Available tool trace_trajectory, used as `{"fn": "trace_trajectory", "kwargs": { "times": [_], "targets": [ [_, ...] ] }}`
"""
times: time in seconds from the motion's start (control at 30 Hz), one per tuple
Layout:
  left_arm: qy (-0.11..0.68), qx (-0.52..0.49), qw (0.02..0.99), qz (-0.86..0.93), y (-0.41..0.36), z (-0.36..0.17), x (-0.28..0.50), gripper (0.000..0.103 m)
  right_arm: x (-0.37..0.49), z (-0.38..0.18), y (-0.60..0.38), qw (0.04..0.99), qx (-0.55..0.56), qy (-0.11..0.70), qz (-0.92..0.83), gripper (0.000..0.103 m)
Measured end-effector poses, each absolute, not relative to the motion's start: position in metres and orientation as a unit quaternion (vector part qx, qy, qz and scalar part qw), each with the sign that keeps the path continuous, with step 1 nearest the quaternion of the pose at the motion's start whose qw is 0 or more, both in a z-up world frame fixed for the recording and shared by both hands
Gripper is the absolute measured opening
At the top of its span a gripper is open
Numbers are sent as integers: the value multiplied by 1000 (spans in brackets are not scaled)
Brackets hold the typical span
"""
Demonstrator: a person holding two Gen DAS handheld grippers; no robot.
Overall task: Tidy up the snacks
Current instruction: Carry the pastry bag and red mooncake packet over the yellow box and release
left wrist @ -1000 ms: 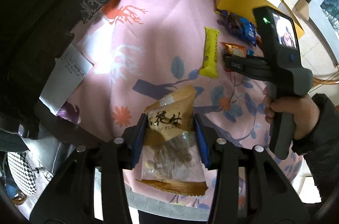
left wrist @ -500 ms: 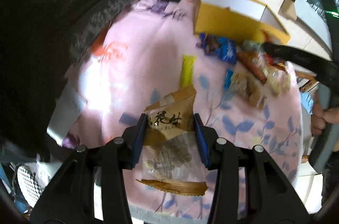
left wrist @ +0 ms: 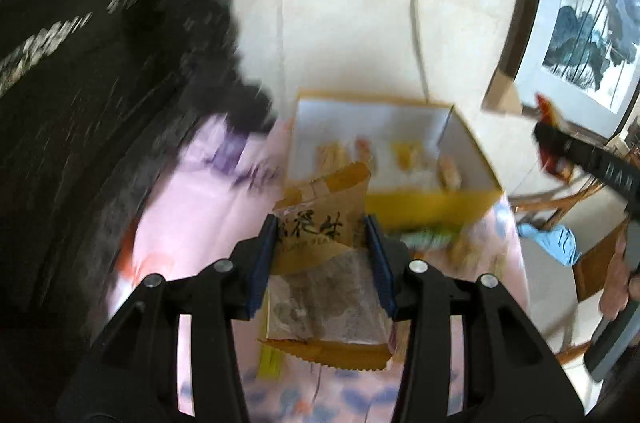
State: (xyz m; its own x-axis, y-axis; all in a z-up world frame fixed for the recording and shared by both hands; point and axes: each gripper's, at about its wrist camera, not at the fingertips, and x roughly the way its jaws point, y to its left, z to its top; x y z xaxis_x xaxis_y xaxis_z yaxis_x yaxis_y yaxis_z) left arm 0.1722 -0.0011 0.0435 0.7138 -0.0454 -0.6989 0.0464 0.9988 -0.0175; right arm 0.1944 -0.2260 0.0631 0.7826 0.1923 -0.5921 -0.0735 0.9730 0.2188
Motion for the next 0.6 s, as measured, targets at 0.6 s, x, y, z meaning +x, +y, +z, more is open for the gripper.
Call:
{"fn": "trace_trajectory", "kwargs": {
  "times": [0.6],
  "targets": [
    [384, 60, 918, -77, -57, -1, 344, 44, 307, 25, -249, 941, 80, 327, 32, 45]
  ]
}}
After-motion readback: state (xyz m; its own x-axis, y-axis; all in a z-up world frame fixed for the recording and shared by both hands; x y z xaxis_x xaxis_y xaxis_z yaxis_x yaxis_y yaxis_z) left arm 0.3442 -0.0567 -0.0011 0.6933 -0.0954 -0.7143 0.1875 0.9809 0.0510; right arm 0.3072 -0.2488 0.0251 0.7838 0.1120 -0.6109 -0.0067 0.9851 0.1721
